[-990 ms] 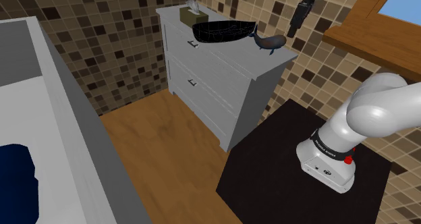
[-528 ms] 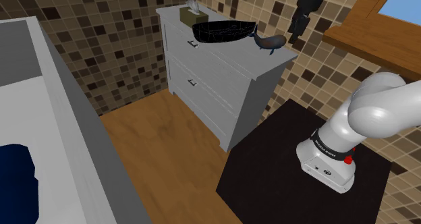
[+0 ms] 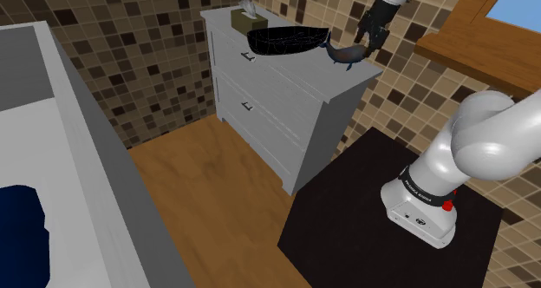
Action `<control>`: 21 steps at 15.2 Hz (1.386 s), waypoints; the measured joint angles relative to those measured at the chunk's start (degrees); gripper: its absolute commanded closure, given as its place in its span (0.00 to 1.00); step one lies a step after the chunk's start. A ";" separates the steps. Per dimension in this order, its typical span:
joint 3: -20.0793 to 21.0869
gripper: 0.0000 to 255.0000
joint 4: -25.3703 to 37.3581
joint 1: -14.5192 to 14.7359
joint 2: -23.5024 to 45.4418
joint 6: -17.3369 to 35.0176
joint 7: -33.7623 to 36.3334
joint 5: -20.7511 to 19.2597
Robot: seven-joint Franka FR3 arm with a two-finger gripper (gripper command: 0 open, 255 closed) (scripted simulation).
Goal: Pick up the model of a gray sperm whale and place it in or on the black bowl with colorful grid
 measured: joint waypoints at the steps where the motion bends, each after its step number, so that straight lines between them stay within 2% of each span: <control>1: -2.42 0.00 1.40 1.61 2.33 1.47 -4.02 0.98; 4: -9.45 0.00 5.13 6.94 9.12 5.35 -16.78 5.49; 7: -16.42 0.00 9.85 13.19 17.59 7.92 -30.57 13.77; 8: -17.71 0.00 10.31 14.13 19.45 8.76 -33.60 15.87; 15: -19.91 0.00 9.58 16.15 25.58 13.04 -40.20 23.20; 21: -20.10 0.00 9.50 16.24 26.51 13.58 -41.15 24.38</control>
